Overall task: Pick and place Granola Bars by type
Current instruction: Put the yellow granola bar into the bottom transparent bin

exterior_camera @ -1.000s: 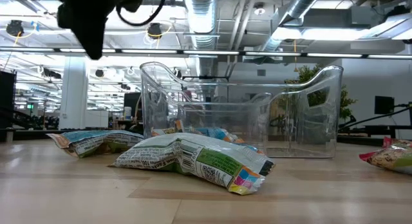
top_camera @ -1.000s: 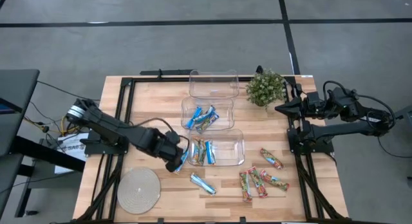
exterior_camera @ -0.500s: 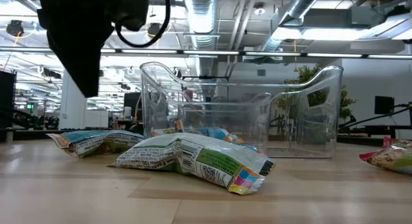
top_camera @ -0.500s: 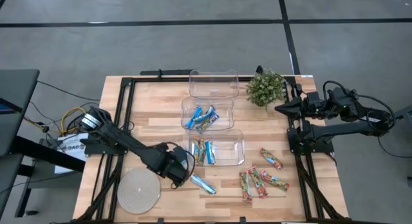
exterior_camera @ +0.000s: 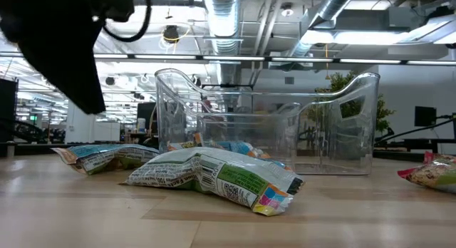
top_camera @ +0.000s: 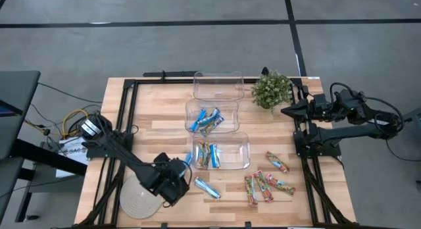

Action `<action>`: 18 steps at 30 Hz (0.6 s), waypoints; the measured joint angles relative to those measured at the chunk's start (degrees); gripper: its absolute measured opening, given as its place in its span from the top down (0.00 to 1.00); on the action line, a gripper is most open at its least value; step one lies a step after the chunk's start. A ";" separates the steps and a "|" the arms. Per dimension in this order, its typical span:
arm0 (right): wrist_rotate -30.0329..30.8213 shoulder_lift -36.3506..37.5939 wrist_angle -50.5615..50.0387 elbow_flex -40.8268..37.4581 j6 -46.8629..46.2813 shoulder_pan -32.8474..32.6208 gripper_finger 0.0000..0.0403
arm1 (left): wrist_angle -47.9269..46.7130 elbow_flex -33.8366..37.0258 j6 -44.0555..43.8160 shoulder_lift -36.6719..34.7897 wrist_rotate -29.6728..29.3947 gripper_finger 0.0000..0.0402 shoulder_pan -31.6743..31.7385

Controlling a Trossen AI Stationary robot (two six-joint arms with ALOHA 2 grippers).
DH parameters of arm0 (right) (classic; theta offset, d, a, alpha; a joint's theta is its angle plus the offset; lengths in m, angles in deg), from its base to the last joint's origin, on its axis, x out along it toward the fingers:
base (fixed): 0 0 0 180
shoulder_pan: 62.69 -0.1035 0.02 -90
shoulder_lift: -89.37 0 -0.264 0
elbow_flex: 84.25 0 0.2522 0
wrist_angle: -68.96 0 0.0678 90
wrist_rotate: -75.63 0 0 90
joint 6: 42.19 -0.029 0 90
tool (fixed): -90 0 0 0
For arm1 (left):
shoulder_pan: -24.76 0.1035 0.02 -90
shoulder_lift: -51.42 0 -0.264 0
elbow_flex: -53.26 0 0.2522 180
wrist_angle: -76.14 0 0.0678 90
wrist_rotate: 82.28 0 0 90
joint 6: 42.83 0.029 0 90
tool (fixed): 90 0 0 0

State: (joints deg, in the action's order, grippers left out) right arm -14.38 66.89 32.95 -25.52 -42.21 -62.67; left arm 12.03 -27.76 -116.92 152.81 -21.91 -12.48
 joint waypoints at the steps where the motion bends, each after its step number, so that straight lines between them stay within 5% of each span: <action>1: 0.01 0.00 0.03 0.00 -0.01 0.02 1.00 | 0.06 0.68 -0.81 0.08 -1.20 0.39 -0.54; 13: 0.01 0.02 0.00 0.00 -0.01 0.00 1.00 | 14.03 8.58 -0.52 -0.01 -4.30 0.42 -1.70; 18: 0.01 0.02 -0.02 0.00 -0.01 0.02 1.00 | 12.11 8.68 -0.13 -0.01 -5.99 0.42 0.17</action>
State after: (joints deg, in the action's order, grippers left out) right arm -14.36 66.91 32.93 -25.52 -42.22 -62.66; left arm 24.14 -19.08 -117.05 152.80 -27.90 -12.32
